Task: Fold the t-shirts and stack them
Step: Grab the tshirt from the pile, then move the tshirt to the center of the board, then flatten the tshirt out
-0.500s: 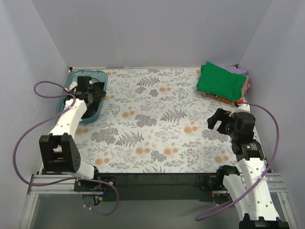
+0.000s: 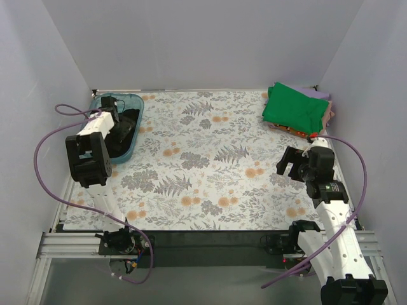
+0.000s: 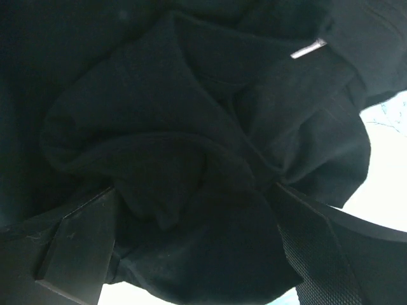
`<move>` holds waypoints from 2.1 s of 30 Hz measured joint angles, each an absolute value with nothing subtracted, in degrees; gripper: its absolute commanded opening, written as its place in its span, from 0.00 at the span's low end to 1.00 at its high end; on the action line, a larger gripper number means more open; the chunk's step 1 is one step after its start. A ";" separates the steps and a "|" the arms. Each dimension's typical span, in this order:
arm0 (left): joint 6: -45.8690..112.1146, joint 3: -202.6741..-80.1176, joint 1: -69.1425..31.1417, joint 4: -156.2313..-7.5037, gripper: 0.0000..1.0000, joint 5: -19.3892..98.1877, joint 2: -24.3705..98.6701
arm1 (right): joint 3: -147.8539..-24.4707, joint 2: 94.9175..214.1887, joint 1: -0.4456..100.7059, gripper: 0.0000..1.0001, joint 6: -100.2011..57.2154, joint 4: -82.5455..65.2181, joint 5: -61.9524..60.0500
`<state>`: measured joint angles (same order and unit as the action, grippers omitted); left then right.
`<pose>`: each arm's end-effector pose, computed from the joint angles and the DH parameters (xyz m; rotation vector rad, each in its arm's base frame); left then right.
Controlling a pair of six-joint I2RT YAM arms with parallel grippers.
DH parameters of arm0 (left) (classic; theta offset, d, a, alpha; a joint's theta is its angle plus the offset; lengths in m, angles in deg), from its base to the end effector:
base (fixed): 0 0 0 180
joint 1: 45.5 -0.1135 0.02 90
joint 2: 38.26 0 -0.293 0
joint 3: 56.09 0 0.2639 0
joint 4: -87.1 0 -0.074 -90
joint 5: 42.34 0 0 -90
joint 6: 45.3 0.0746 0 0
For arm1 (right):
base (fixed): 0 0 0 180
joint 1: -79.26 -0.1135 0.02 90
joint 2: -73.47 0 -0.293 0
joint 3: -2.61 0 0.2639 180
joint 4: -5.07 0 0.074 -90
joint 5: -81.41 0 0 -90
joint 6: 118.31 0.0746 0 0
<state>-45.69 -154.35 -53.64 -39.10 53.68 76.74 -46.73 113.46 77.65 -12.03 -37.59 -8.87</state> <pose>0.4403 0.0709 0.1633 -2.1459 1.8146 -0.2056 0.1800 0.0047 0.2631 0.2783 2.1393 0.1757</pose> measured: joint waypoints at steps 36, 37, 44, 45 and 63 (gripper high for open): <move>-39.55 -166.57 -15.22 -44.39 0.00 44.13 36.35 | -46.30 109.90 77.65 0.98 -13.54 -38.00 -5.13; -39.41 -165.69 -13.38 -45.26 0.00 43.54 36.26 | -46.30 109.70 77.65 0.98 -13.52 -38.00 -5.17; -44.05 -152.71 -10.52 -45.07 0.95 53.49 34.89 | -46.84 109.09 77.65 0.98 -13.02 -41.06 -6.68; -45.99 -151.35 -10.58 -43.69 0.95 56.30 35.24 | -47.22 109.02 77.65 0.98 -13.00 -42.13 -6.96; -53.69 -125.83 -13.73 -38.33 0.95 59.91 43.32 | -43.30 109.57 76.32 0.98 -11.60 -47.09 0.99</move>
